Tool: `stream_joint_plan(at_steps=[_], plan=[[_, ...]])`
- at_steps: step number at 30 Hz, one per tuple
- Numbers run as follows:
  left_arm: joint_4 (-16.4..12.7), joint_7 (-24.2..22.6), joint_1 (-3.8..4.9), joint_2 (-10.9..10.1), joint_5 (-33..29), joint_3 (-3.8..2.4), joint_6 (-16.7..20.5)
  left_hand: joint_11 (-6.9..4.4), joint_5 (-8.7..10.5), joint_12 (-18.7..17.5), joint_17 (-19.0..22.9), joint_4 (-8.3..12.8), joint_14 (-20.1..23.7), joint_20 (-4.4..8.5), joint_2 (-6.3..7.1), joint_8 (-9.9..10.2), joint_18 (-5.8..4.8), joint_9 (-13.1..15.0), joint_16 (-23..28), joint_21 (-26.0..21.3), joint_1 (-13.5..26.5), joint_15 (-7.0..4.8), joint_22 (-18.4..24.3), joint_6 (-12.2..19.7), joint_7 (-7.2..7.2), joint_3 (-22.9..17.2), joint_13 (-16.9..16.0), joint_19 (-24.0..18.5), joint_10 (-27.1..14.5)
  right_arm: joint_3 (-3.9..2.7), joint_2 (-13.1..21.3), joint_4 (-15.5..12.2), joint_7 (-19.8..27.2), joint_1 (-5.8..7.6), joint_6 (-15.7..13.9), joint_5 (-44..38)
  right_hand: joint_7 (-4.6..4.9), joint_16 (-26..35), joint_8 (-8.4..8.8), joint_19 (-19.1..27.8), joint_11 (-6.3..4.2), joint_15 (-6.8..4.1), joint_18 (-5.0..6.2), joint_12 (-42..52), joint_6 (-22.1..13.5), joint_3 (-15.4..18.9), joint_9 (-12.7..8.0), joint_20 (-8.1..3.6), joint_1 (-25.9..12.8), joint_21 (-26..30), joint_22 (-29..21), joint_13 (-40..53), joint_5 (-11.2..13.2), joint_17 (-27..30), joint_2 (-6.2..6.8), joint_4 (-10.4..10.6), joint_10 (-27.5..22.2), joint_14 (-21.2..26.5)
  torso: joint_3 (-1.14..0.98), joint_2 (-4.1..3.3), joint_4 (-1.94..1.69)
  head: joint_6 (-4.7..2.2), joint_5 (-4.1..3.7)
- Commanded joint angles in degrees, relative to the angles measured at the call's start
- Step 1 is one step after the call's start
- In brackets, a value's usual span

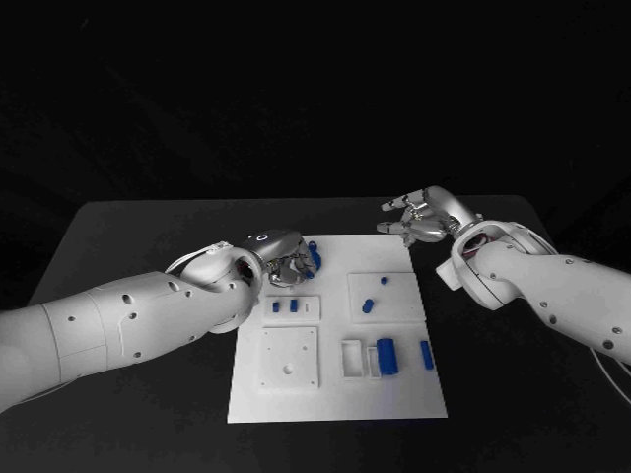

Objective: Assemble the parts on the task board

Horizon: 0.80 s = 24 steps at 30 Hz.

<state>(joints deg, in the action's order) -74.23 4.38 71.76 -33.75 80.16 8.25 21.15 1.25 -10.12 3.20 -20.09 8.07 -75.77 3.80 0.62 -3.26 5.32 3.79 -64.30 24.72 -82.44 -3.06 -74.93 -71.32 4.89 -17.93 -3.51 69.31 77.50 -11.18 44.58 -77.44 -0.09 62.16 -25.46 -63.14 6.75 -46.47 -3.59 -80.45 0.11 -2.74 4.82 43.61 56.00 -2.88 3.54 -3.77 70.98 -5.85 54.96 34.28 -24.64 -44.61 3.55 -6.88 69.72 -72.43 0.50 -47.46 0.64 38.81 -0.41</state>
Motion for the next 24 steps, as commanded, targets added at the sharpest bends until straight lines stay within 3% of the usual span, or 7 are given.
stream_joint_plan(at_steps=[1, 11, 24], plan=[[-1.29, 1.04, 0.24, -1.21, -3.52, -0.38, -1.55, 0.15, -0.13, 0.16, -0.11, -0.12, -0.4, 0.37, -0.01, -0.4, 0.22, 0.05, 0.28, -0.23, 0.49, -0.07, -1.09, -0.38, -0.12, -0.14, 0.05, 0.22, 0.28, -0.01, -0.16, 0.24, 0.74, -0.19, 1.08, 0.14, 0.02, -0.03, 0.06, 0.26, 0.01, -0.05, -0.63, -0.18, 0.11, -0.35, 0.03, -0.07, 0.3, -0.15, -0.26, -0.14, -0.21, 0.13, 0.28, -0.13, -0.29, 0.44, -0.04, -0.03, -0.02, -0.06, 0.11], [-3.96, 2.15, 1.18, -5.55, -3.58, -0.85, -5.2, 0.14, -0.06, 0.17, -0.2, -0.21, -0.31, 0.4, 0.04, -0.41, 0.15, 0.06, 0.39, -0.36, 0.26, -0.08, -1.16, -0.53, -0.15, -0.17, 0.05, 0.13, 0.39, -0.01, -0.2, 0.53, 0.81, -0.42, 1.17, 0.21, 0.02, -0.03, 0.06, 0.26, 0.01, -0.05, -0.63, -0.18, 0.11, -0.35, 0.03, -0.07, 0.3, -0.15, -0.26, -0.14, -0.21, 0.13, 0.28, -0.13, -0.29, 0.44, 0.06, -0.01, 0.09, -0.17, 0.34], [-2.54, 2.21, 1.29, -5.31, -1.05, -0.76, -7.88, 0.11, 0.05, 0.17, -0.28, -0.4, -0.31, 0.42, 0.03, -0.4, 0.1, 0.05, 0.42, -0.4, 0.2, -0.1, -1.16, -0.63, -0.17, -0.16, 0.05, 0.08, 0.49, -0.01, -0.29, 0.48, 0.83, -0.53, 1.17, 0.22, 0.02, -0.03, 0.06, 0.26, 0.01, -0.05, -0.63, -0.18, 0.11, -0.35, 0.03, -0.07, 0.3, -0.15, -0.26, -0.14, -0.21, 0.13, 0.28, -0.13, -0.29, 0.44, -0.04, -0.09, 0.18, -0.05, 0.71]])
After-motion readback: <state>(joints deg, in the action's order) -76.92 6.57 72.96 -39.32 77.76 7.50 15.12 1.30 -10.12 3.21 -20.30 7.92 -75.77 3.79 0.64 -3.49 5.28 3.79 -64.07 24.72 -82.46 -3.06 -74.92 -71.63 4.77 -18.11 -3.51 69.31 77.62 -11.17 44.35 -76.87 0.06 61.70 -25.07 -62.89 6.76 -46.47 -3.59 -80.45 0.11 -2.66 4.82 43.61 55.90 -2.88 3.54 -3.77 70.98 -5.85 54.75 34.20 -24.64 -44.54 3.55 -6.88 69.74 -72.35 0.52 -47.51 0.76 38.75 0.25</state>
